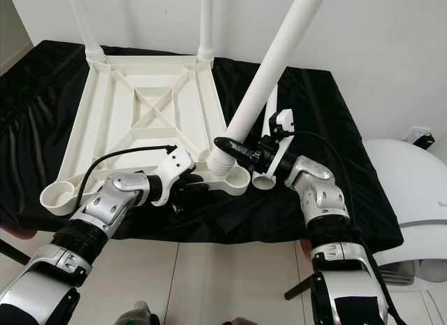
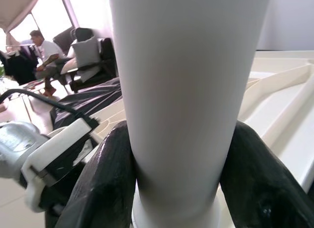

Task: Building children table

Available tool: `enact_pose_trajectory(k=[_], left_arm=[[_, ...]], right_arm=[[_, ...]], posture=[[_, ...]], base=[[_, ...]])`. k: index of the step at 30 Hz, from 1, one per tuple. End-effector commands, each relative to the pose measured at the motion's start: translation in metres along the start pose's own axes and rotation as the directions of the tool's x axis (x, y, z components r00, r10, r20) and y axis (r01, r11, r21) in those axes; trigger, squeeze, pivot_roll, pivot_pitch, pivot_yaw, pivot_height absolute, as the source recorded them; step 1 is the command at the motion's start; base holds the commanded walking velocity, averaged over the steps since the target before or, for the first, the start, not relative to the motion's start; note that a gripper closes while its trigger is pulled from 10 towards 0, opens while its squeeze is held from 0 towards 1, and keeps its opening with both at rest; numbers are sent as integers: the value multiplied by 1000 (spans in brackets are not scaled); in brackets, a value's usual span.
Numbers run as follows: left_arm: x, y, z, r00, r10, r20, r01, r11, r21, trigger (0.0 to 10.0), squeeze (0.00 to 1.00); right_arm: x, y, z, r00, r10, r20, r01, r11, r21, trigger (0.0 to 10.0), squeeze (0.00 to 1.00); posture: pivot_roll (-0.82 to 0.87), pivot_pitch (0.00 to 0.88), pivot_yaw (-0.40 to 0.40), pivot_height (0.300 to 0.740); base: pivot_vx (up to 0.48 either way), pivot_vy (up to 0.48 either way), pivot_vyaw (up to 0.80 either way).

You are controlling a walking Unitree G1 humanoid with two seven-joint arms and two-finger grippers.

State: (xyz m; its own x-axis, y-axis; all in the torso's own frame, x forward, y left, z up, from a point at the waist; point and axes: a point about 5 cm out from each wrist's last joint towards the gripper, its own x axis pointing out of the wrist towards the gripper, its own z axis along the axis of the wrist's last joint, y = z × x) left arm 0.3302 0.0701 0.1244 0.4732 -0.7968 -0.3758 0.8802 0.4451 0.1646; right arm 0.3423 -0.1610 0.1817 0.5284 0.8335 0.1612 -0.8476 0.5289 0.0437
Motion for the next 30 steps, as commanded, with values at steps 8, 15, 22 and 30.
enact_pose_trajectory(k=[8, 15, 22, 30], left_arm=[[-2, 3, 14, 999, -8, 49, 8, 1000, 8, 10000, 1000], [-12, 1, 21, 997, -65, 35, 62, 994, 85, 10000, 0], [-26, 7, 53, 982, -83, 169, 73, 995, 66, 10000, 0], [-45, 12, 108, 922, -116, 370, 103, 993, 54, 10000, 0]], right_arm=[[-2, -8, 4, 999, -44, 11, 45, 998, -40, 10000, 0], [-2, -11, 5, 998, -57, 4, 57, 997, -60, 10000, 0], [-4, -17, 8, 998, -67, -19, 66, 994, -84, 10000, 0], [-3, -20, 9, 997, -20, -77, 12, 995, -103, 10000, 0]], posture=[[19, 0, -30, 740], [21, 0, -32, 740], [25, 0, -35, 740], [40, 0, -45, 740]], base=[[0, 0, 0], [0, 0, 0], [0, 0, 0], [0, 0, 0]])
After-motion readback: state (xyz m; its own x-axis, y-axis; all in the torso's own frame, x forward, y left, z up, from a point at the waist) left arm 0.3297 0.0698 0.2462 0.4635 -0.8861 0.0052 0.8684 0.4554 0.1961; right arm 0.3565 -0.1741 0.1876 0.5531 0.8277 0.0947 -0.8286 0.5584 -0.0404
